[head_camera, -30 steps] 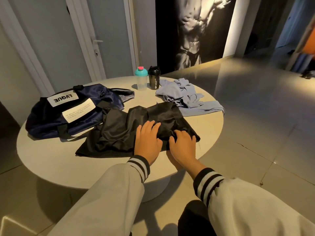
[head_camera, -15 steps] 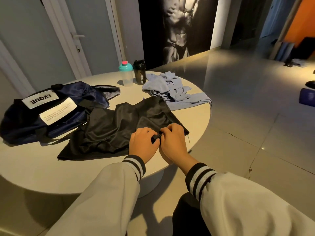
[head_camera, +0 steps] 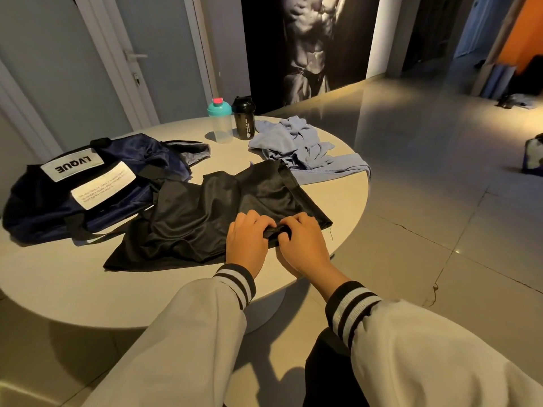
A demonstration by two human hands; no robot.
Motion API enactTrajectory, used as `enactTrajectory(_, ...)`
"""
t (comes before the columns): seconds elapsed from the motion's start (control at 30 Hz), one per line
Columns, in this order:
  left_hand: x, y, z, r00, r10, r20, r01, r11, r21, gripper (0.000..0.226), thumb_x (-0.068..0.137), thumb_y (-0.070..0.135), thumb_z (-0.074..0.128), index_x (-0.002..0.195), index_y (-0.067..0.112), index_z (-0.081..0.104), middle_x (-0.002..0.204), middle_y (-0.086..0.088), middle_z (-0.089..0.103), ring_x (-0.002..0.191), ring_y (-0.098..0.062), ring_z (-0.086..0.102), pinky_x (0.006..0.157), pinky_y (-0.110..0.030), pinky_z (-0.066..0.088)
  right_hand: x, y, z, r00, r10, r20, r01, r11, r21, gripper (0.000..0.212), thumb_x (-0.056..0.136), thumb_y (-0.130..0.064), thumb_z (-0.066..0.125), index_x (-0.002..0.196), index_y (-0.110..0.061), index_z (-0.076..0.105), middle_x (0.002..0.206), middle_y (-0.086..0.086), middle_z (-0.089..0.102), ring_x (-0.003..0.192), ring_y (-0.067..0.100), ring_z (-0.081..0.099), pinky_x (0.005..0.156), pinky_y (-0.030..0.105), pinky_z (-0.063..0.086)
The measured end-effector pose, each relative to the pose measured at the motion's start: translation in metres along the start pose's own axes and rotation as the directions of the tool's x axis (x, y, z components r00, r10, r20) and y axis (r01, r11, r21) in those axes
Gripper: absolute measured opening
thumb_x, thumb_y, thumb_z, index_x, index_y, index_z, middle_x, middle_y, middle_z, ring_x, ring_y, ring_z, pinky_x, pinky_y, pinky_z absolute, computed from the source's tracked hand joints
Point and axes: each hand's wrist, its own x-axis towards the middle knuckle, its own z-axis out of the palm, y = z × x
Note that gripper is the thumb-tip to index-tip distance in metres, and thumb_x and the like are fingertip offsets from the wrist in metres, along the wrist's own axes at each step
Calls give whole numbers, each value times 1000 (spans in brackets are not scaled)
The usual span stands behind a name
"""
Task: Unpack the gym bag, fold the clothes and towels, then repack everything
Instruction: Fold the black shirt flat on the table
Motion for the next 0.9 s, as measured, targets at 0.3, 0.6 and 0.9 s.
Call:
enactTrajectory(0.3,-4,0,8,991,11,136,-4,999,-47,32,96,36,52,125,35,64,127,14,61,120,-13,49,111,-36,35,-2,-1,-1,1000,24,-17,-27,987,-157,39,103,-28,35,119,-16,70,135,4,58,129,22,44,116,42,27)
enactTrajectory(0.6,-6,-2,6,993,64,101,-40,973,-226,40,99,23,54,139,24,59,143,5,57,136,-14,47,121,-38,29,3,3,3,999,-33,15,34,998,-61,37,107,-30,37,132,-19,63,135,1,60,129,22,49,119,38,24)
enactTrajectory(0.9,-17,-10,-2,987,-154,55,144,978,151,37,102,35,41,130,25,63,133,5,63,123,-23,49,108,-39,36,3,-6,8,996,-77,-45,68,982,-177,40,99,-19,51,139,-17,55,138,2,54,136,25,40,120,44,21)
